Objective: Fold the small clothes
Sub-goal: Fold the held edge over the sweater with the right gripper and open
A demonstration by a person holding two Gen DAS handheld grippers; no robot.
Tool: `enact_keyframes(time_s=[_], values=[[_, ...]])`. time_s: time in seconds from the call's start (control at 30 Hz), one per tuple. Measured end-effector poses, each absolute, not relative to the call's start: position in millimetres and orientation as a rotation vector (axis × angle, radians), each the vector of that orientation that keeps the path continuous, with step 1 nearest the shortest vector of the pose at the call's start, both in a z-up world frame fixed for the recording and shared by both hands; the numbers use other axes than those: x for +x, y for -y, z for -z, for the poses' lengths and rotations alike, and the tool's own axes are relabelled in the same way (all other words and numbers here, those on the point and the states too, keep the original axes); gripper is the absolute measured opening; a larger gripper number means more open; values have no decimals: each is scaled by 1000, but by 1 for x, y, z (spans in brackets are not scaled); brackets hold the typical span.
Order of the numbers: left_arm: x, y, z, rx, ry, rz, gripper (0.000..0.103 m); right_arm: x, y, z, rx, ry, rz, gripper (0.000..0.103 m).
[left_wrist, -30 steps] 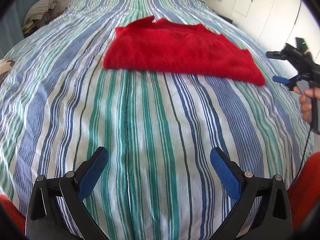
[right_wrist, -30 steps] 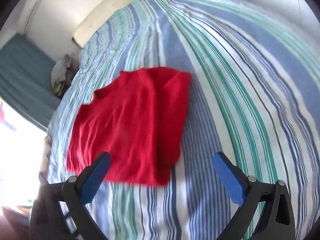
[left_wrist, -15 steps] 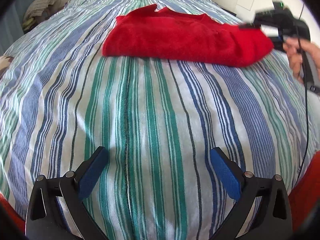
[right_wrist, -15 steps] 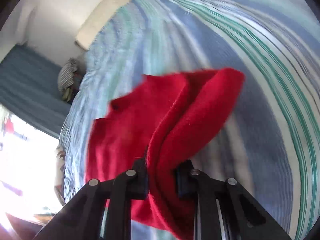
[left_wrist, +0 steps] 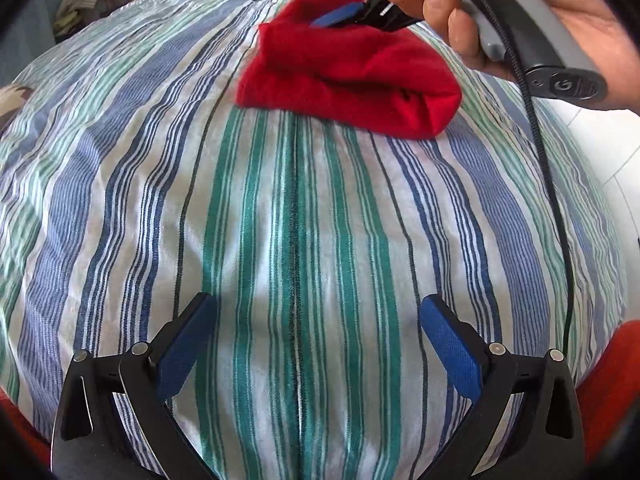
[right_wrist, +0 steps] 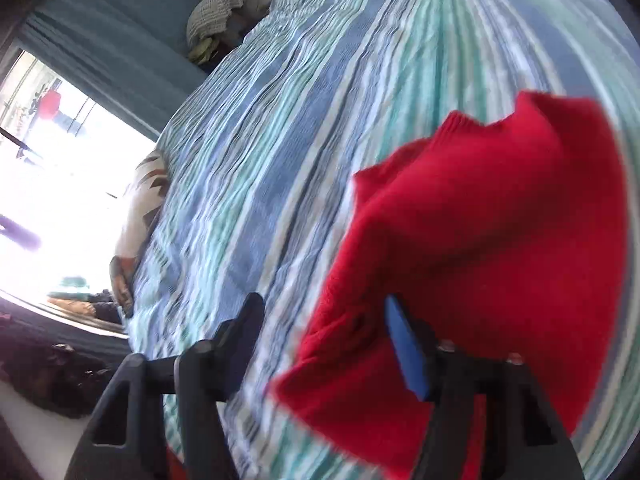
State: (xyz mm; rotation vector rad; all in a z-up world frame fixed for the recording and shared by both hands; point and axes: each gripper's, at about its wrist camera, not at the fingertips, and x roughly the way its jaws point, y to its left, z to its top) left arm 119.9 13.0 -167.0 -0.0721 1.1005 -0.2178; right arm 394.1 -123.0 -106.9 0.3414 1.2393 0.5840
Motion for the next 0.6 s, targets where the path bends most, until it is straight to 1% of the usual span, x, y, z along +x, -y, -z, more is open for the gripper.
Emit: enact_keyframes(time_s=[0.03, 0.1, 0.2, 0.27, 0.33, 0.4, 0.47, 0.5, 0.57, 0.6], values=[[120, -13, 167, -72, -1103, 218, 102, 390, 123, 100, 366, -1218, -622, 65], [121, -13, 167, -71, -1108, 218, 102, 385, 134, 81, 432, -1158, -690, 72], [122, -12, 166, -77, -1119, 218, 102, 376, 165, 53, 446, -1063, -657, 74], [125, -14, 165, -93, -1122, 222, 102, 375, 178, 51, 439, -1061, -592, 74], [131, -18, 165, -105, -1122, 222, 102, 375, 187, 63, 438, -1101, -576, 74], [133, -21, 165, -109, -1121, 219, 102, 364, 185, 91, 487, -1179, -629, 74], [131, -24, 164, -110, -1118, 213, 102, 345, 170, 132, 517, -1315, -692, 74], [131, -25, 165, -110, -1118, 210, 102, 334, 156, 150, 485, -1382, -707, 73], [131, -28, 165, -108, -1119, 202, 102, 314, 142, 162, 415, -1422, -762, 72], [130, -28, 166, -107, -1117, 198, 102, 307, 142, 157, 409, -1401, -783, 72]])
